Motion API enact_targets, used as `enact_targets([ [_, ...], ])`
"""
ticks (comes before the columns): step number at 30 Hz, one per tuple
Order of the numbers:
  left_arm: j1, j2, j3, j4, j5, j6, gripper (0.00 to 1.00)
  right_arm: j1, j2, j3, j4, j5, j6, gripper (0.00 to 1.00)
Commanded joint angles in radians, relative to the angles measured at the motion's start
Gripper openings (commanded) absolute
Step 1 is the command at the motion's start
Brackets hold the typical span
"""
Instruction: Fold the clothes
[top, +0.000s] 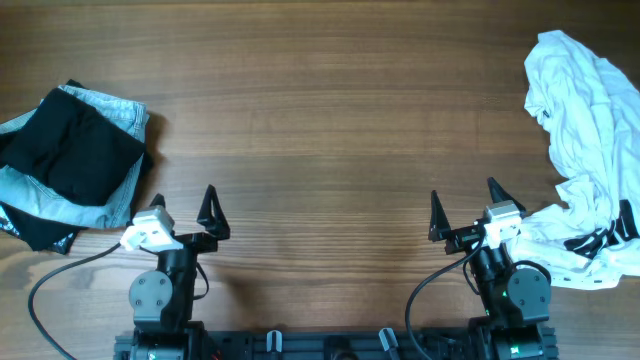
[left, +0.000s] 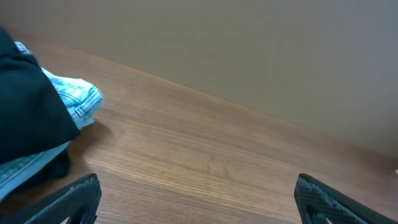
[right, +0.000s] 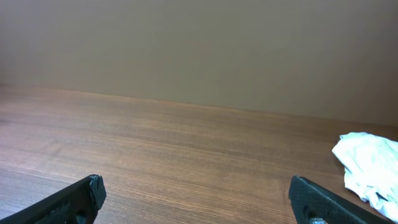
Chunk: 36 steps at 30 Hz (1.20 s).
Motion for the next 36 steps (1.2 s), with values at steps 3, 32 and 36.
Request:
enact_targets([
  [3,0.008,-0.010,-0.006,-0.001,0.056,-0.002,1.00,0.006,-0.010,0.000,0.005,0.002,-0.019,1.00],
  [32,0.009,0.001,-0.006,-0.001,0.037,0.055,1.00,0.006,-0.010,0.000,0.006,0.002,-0.019,1.00],
  [36,0.008,0.001,-0.006,-0.002,0.048,0.232,1.00,0.006,-0.010,-0.001,0.006,0.002,-0.019,1.00],
])
